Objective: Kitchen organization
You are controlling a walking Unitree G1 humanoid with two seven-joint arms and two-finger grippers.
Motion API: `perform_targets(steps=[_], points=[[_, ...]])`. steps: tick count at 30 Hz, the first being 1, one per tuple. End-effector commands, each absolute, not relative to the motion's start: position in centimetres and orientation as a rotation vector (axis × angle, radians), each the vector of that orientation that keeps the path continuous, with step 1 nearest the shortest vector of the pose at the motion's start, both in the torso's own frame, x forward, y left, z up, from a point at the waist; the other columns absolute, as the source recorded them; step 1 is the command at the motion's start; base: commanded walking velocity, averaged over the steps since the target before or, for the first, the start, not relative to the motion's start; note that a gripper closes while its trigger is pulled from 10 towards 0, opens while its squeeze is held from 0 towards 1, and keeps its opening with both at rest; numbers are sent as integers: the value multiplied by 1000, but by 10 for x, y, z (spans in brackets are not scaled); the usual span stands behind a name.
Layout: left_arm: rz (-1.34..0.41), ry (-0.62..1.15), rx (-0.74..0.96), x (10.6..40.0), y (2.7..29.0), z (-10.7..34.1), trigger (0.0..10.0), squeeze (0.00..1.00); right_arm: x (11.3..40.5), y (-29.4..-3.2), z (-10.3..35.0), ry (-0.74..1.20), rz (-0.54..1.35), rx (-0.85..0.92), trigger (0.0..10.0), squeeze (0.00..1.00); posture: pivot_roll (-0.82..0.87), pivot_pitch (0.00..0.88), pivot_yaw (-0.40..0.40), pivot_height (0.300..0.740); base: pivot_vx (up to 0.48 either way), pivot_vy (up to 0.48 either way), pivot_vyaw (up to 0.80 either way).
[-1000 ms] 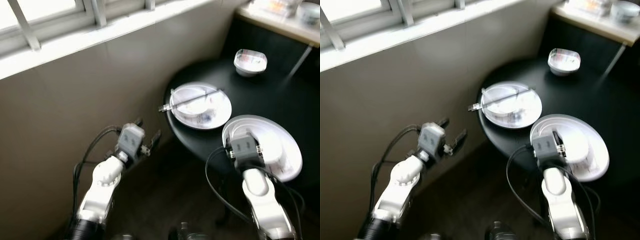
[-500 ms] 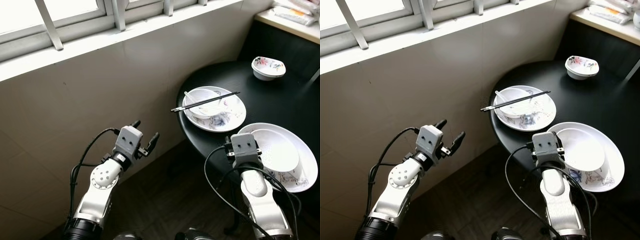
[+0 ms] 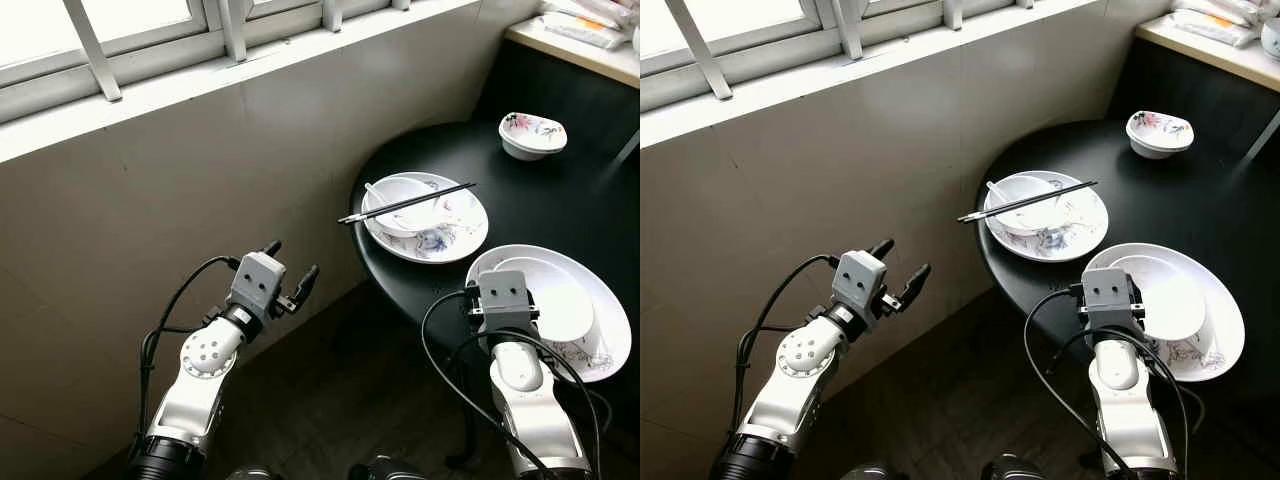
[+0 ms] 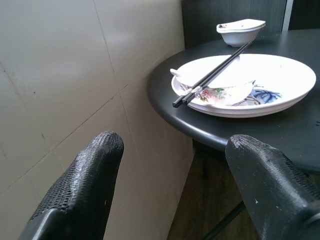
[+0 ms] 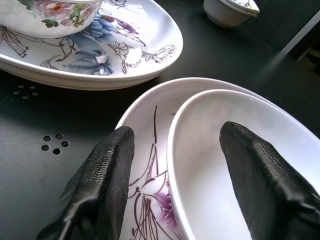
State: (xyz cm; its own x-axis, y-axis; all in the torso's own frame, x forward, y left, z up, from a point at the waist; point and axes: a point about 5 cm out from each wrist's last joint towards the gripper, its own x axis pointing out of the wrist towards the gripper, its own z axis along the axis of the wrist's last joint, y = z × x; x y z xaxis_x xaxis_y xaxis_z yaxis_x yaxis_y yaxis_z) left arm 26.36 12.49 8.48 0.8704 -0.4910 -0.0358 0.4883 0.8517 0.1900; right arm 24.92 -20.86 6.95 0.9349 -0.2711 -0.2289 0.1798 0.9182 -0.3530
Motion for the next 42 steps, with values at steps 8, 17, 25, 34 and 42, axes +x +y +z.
perform_targets(steps=[8, 17, 25, 34, 42], points=[[-530, -6, 206, 264, 123, 84, 10000, 0, 250, -211, 64, 344, -245, -239, 10000, 0, 50, 0, -13, 740, 0, 0, 0], [-530, -6, 209, 264, 123, 83, 10000, 0, 248, -213, 55, 423, -271, -128, 0, 0, 52, 0, -15, 740, 0, 0, 0], [-531, -5, 211, 264, 123, 83, 10000, 0, 248, -214, 55, 422, -277, -117, 0, 0, 50, 0, -13, 740, 0, 0, 0], [-528, -2, 208, 264, 123, 82, 10000, 0, 248, -215, 59, 383, -287, -136, 0, 0, 52, 0, -14, 740, 0, 0, 0], [-525, -2, 205, 265, 123, 83, 10000, 0, 259, -203, 103, 64, -225, -303, 0, 0, 51, 0, -14, 740, 0, 0, 0]])
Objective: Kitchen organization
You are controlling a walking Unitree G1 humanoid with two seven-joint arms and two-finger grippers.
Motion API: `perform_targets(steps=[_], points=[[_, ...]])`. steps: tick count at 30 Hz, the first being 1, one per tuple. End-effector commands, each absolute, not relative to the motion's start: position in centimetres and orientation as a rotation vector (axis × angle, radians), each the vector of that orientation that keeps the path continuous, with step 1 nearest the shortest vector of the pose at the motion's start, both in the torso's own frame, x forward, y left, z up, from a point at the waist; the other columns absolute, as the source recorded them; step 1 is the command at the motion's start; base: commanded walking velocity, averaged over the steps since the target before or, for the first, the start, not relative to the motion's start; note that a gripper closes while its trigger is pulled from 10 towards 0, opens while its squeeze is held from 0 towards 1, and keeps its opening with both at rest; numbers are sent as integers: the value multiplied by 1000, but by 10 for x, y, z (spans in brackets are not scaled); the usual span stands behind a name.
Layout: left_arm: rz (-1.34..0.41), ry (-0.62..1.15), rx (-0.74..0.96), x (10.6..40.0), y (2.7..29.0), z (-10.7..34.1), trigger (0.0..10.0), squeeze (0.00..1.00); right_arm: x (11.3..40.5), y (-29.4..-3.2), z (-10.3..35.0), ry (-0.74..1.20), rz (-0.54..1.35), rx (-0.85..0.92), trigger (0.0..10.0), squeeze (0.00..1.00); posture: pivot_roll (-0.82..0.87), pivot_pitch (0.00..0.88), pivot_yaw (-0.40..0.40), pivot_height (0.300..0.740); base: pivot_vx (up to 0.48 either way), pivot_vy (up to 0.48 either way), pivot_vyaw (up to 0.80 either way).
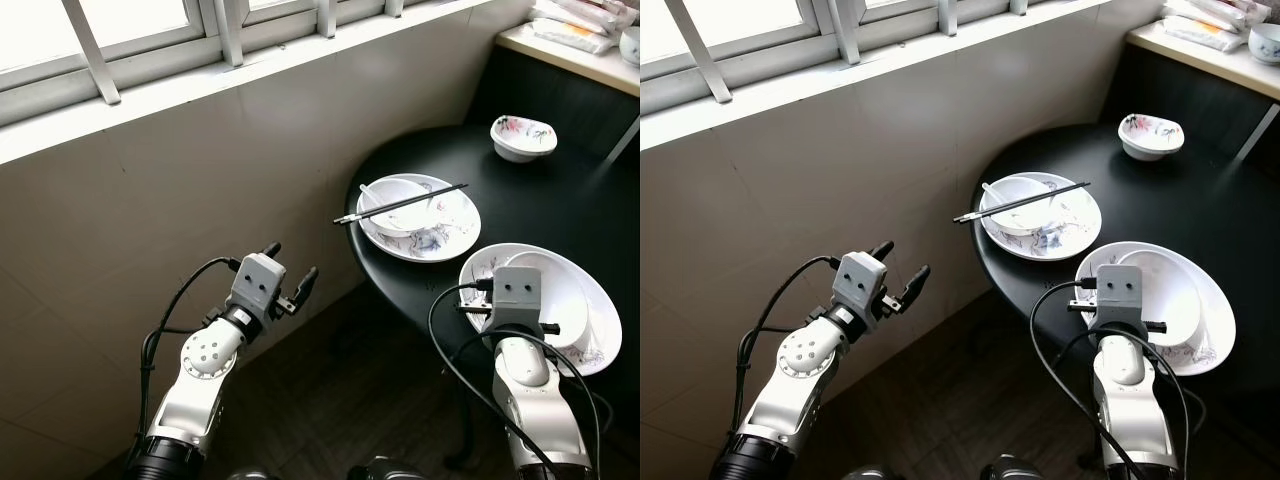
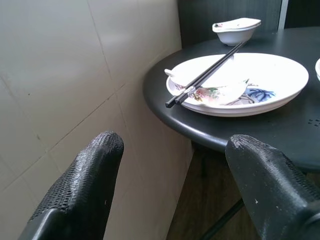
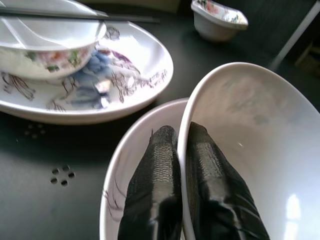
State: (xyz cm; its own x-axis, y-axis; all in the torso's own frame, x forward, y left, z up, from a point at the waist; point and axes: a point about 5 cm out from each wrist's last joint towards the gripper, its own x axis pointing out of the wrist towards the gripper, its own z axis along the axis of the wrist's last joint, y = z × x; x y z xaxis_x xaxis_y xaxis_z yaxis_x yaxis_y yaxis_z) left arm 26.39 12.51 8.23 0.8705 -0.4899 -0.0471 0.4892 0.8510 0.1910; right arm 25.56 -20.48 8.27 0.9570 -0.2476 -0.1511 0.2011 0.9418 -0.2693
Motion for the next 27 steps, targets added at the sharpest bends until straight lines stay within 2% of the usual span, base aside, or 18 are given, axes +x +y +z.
perform_targets(steps=[1, 6, 13, 27], points=[[-525, -2, 205, 265, 123, 83, 10000, 0, 259, -202, 106, 43, -220, -316, 0, 0, 51, 0, -14, 740, 0, 0, 0], [-524, -2, 204, 266, 123, 83, 10000, 0, 259, -191, 122, -78, -167, -391, 0, 0, 51, 0, -15, 740, 0, 0, 0], [-520, -5, 202, 266, 123, 83, 10000, 0, 257, -177, 128, -186, -64, -487, 0, 0, 52, 0, -16, 740, 0, 0, 800], [-492, 0, 205, 267, 126, 83, 10000, 0, 255, -165, 126, -221, 29, -507, 0, 0, 50, 0, -15, 740, 0, 0, 800]])
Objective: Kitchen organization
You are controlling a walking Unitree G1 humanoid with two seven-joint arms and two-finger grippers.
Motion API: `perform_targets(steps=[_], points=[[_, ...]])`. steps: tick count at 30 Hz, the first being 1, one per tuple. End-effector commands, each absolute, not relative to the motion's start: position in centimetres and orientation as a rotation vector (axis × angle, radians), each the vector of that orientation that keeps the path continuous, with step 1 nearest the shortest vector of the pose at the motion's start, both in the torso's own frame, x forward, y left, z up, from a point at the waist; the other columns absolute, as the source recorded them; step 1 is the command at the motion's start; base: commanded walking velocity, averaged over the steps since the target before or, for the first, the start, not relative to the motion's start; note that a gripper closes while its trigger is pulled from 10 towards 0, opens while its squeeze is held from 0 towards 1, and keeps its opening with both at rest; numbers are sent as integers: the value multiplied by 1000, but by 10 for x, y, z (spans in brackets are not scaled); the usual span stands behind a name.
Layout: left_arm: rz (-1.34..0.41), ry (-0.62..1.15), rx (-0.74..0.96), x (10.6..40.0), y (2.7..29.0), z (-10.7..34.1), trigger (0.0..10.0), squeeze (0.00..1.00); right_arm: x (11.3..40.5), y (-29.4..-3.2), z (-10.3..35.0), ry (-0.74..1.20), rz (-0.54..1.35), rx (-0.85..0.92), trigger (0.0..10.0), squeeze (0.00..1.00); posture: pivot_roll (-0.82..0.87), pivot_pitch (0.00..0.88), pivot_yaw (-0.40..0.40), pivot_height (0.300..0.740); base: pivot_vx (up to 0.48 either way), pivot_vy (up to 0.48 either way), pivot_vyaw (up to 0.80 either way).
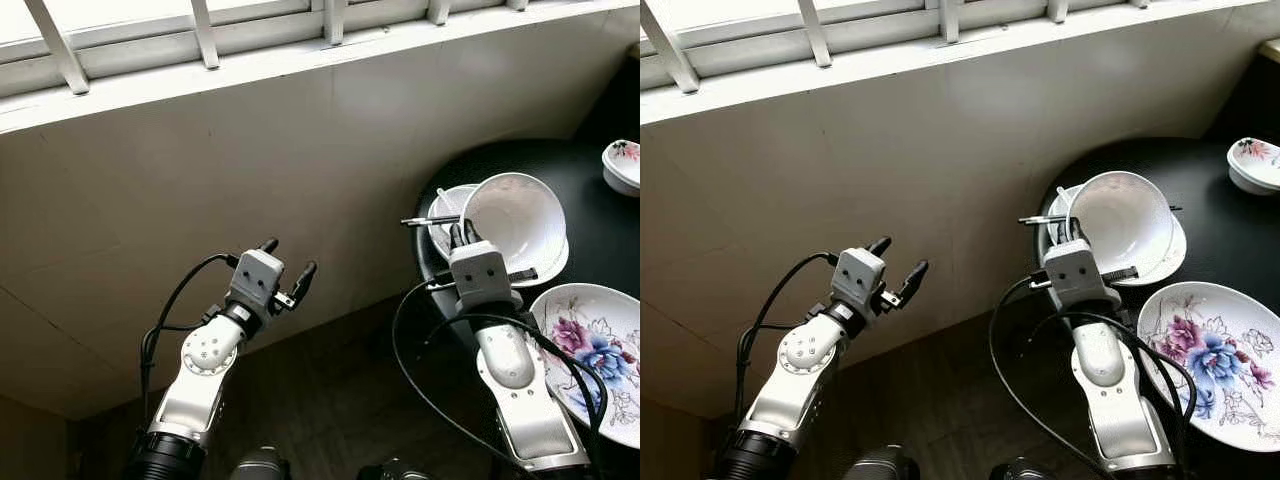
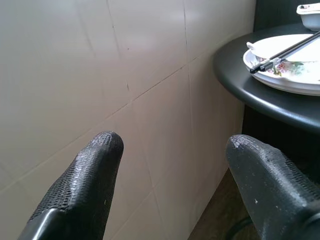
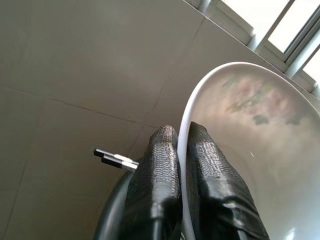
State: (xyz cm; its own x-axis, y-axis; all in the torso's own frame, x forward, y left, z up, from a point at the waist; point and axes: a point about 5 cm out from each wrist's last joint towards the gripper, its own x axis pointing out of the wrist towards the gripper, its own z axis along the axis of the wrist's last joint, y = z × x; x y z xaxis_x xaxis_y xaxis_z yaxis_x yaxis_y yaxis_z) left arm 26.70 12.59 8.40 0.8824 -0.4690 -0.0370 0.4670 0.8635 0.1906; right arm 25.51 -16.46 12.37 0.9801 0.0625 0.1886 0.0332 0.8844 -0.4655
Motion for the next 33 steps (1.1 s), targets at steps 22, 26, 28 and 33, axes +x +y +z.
perform_targets(steps=[22, 26, 28, 33], points=[[-490, 8, 196, 268, 126, 82, 10000, 0, 255, -162, 123, -215, 55, -503, 0, 0, 49, 0, -16, 740, 0, 84, 800], [-490, -14, 199, 268, 125, 84, 10000, 0, 255, -162, 123, -215, 57, -504, 0, 0, 49, 0, -16, 740, -77, 352, 800], [-487, -16, 198, 268, 126, 84, 10000, 0, 254, -162, 123, -215, 58, -504, 0, 0, 50, 0, -14, 740, 0, 0, 800], [-489, -17, 200, 268, 126, 84, 10000, 0, 254, -161, 123, -215, 60, -504, 0, 0, 51, 0, -14, 740, 0, 0, 800]])
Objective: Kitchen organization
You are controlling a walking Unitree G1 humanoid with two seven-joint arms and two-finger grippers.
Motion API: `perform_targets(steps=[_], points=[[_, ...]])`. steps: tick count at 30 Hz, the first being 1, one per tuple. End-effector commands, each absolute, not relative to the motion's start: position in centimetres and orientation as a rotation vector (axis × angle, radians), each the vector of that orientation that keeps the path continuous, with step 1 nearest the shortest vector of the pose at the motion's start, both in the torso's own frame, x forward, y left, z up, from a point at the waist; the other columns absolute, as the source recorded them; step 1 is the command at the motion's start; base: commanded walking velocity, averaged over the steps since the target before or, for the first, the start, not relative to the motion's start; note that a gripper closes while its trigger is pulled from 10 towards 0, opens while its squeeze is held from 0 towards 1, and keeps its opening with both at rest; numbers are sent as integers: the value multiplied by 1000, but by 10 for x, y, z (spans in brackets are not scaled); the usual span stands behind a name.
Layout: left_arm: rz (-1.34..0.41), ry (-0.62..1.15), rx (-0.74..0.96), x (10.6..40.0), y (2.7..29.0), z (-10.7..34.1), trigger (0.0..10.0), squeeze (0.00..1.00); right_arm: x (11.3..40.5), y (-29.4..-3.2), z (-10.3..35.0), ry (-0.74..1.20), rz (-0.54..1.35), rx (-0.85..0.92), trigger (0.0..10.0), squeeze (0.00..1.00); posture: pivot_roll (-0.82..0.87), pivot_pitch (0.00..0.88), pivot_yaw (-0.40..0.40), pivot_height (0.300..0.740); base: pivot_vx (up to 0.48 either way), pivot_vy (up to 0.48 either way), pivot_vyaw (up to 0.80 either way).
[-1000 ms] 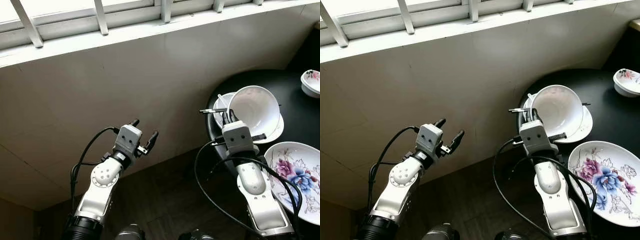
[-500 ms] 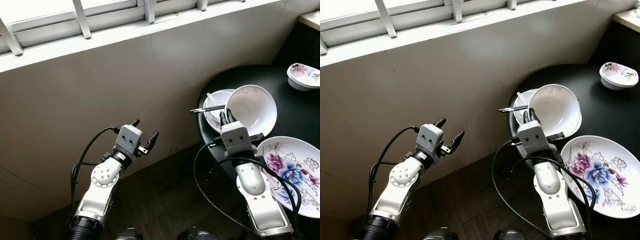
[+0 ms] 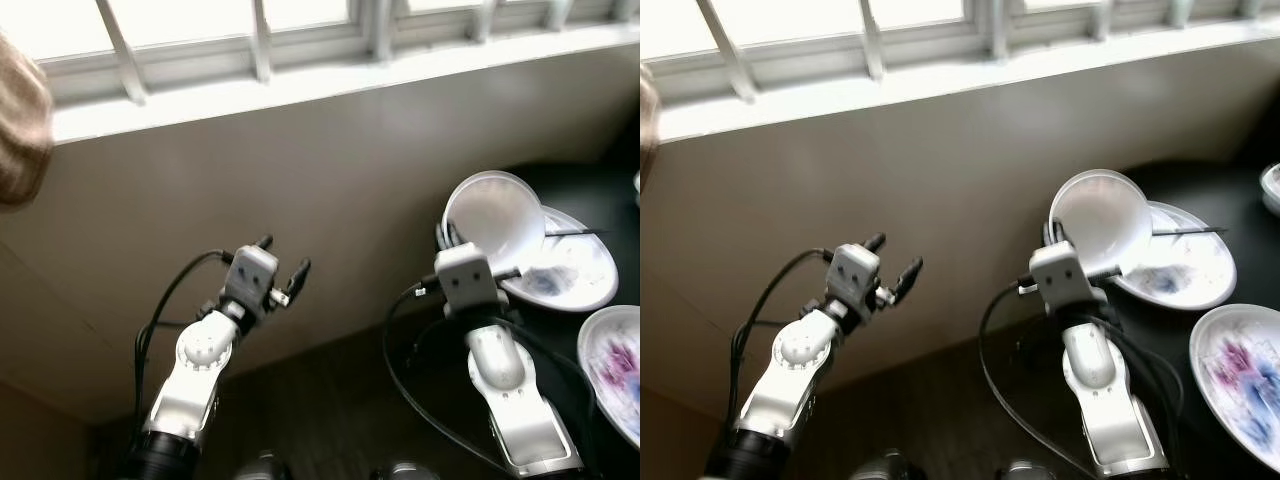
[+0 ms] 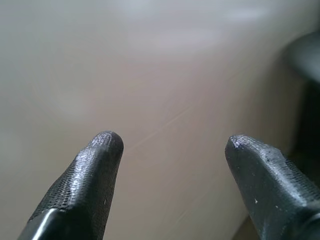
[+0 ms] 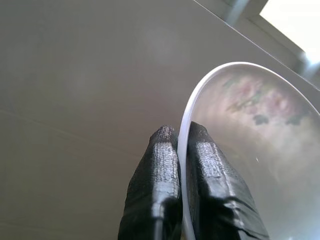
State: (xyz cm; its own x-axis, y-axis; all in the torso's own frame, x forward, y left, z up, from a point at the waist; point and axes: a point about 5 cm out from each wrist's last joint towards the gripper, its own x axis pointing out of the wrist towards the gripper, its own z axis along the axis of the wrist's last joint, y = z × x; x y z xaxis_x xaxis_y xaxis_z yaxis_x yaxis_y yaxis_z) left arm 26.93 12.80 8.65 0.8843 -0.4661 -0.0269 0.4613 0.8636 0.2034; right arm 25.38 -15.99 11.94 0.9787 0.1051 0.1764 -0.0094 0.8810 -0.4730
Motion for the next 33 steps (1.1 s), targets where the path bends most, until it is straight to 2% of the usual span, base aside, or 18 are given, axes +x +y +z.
perform_targets(steps=[1, 10, 14, 16, 18, 22, 33], points=[[-490, -16, 202, 267, 126, 84, 10000, 0, 254, -161, 122, -215, 61, -502, 0, 0, 51, 0, -13, 740, 0, 0, 800], [-491, -14, 210, 267, 126, 83, 10000, 0, 254, -158, 118, -194, 90, -485, 0, 0, 53, 0, -15, 740, 0, 0, 800], [-492, -10, 215, 267, 126, 82, 10000, 0, 254, -151, 103, -90, 165, -455, 0, 0, 53, 0, -14, 740, 0, 0, 800], [-492, -10, 216, 267, 126, 82, 10000, 0, 254, -152, 100, -68, 161, -446, 0, 0, 53, 0, -14, 740, 0, 0, 800], [-492, -8, 218, 267, 126, 82, 10000, 0, 256, -156, 85, 63, 167, -422, 0, 0, 53, 0, -14, 740, 0, 0, 800], [-492, -6, 220, 267, 126, 82, 10000, 0, 255, -158, 78, 129, 162, -379, 0, 0, 55, 0, -14, 740, 0, 0, 800], [-492, 0, 225, 269, 125, 81, 10000, 0, 256, -159, 74, 178, 183, -355, 0, 0, 53, 0, -15, 740, 0, 0, 800]])
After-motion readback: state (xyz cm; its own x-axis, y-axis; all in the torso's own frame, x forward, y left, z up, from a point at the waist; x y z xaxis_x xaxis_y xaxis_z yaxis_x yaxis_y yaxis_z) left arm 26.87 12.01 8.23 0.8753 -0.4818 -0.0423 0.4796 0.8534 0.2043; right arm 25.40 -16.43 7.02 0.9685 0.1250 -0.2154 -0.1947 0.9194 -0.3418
